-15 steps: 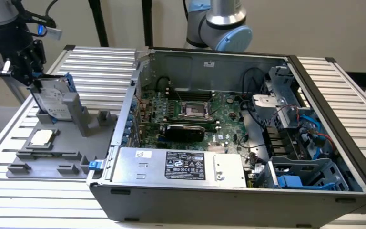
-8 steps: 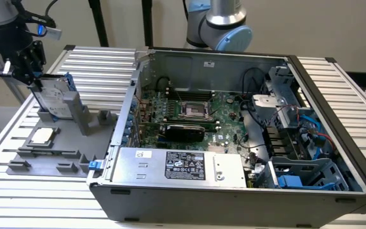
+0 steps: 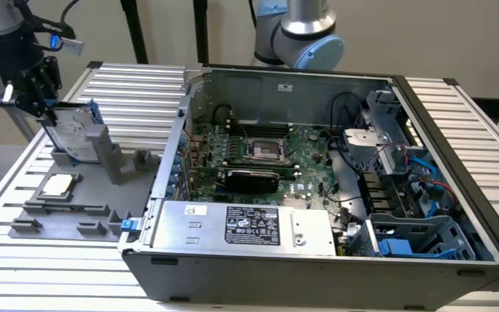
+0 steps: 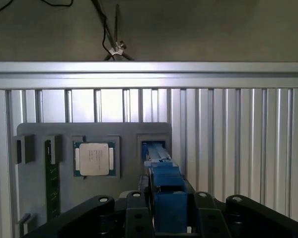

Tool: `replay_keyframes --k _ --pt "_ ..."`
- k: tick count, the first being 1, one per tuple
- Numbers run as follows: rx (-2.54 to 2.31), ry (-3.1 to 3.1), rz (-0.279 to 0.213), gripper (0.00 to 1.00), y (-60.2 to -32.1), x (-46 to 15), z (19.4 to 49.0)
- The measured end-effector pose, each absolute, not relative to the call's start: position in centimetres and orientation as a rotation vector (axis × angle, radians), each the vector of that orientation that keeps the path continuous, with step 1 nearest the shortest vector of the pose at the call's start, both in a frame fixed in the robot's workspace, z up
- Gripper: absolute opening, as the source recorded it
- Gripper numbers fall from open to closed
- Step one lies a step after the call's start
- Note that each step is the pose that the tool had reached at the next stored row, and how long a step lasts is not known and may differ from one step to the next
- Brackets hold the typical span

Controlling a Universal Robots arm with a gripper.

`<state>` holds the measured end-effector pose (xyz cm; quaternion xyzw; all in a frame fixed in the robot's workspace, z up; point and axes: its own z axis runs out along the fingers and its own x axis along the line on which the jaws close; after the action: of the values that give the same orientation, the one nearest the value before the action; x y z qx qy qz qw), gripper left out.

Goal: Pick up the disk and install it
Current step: 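Pick up the disk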

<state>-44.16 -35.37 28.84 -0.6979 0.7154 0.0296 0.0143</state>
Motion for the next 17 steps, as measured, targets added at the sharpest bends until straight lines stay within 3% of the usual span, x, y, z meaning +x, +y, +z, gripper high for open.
replay_keyframes --k 17 --pt "-2.173 2.227 0.092 0.33 -35.97 -44.15 28.81"
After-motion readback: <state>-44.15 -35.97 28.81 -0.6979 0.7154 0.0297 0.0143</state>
